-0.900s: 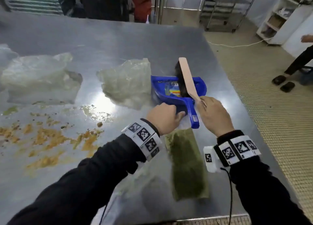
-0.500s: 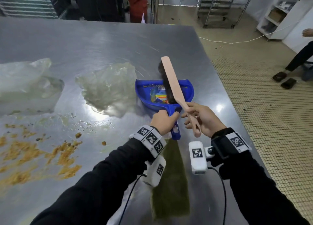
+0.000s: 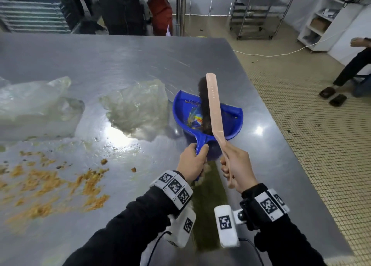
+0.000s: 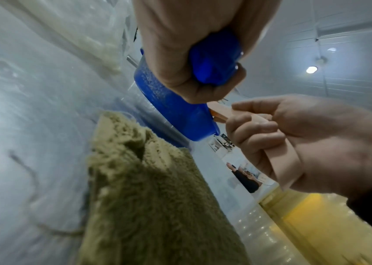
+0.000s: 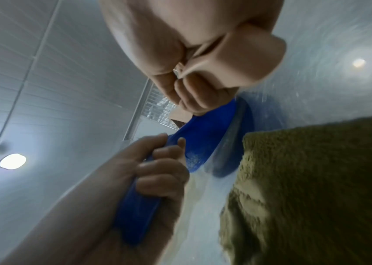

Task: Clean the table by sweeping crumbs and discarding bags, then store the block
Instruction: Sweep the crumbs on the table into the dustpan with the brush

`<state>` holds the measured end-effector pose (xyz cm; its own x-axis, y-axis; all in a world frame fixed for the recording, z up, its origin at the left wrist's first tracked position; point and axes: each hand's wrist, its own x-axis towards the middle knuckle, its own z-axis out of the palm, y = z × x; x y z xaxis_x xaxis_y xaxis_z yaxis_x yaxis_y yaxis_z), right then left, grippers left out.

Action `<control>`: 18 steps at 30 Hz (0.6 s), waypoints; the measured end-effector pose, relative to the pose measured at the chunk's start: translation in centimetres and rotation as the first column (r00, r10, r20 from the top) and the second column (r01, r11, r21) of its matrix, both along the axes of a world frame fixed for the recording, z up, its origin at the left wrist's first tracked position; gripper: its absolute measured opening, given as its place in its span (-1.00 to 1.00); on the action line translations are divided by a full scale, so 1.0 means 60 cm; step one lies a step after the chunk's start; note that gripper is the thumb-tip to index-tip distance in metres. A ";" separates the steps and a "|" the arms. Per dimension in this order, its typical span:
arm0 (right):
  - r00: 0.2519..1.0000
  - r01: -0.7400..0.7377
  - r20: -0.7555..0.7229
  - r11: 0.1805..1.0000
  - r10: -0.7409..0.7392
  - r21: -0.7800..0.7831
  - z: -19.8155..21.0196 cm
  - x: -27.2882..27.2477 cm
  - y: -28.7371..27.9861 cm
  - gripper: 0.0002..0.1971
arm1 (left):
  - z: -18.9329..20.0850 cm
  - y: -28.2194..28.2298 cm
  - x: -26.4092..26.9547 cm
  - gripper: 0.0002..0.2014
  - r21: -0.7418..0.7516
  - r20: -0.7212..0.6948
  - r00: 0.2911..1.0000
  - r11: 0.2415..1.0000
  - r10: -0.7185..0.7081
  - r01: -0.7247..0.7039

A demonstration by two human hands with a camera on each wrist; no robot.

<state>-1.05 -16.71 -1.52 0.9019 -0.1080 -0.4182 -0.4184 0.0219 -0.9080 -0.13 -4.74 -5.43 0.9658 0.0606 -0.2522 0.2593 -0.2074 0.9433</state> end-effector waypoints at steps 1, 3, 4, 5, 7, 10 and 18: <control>1.000 0.010 0.026 1.000 -0.010 -0.007 0.004 -0.015 0.005 -0.73 | 0.006 0.007 -0.012 -0.78 0.022 0.031 0.999 1.000 -0.017 0.016; 0.997 0.033 0.075 0.999 -0.031 -0.021 0.017 -0.045 0.019 -0.72 | 0.026 0.022 -0.037 -0.81 0.025 0.083 0.995 0.998 -0.059 0.057; 0.995 0.046 0.095 0.998 -0.043 -0.030 0.026 -0.058 0.027 -0.70 | 0.039 0.032 -0.048 -0.82 0.022 0.102 0.992 0.997 -0.078 0.076; 0.992 0.059 0.113 0.998 -0.054 -0.035 0.035 -0.072 0.035 -0.68 | 0.054 0.043 -0.060 -0.83 0.021 0.126 0.988 0.996 -0.093 0.091; 0.986 0.074 0.152 0.997 -0.068 -0.033 0.053 -0.094 0.047 -0.69 | 0.080 0.060 -0.078 -0.80 0.028 0.173 0.979 0.994 -0.112 0.109; 0.974 0.077 0.216 0.997 -0.071 -0.020 0.077 -0.145 0.091 -0.71 | 0.116 0.107 -0.127 -0.80 0.002 0.216 0.968 0.991 -0.129 0.132; 0.973 0.095 0.209 0.996 -0.094 0.006 0.087 -0.269 0.218 -0.73 | 0.149 0.244 -0.258 -0.77 -0.044 0.276 0.953 0.989 -0.127 0.145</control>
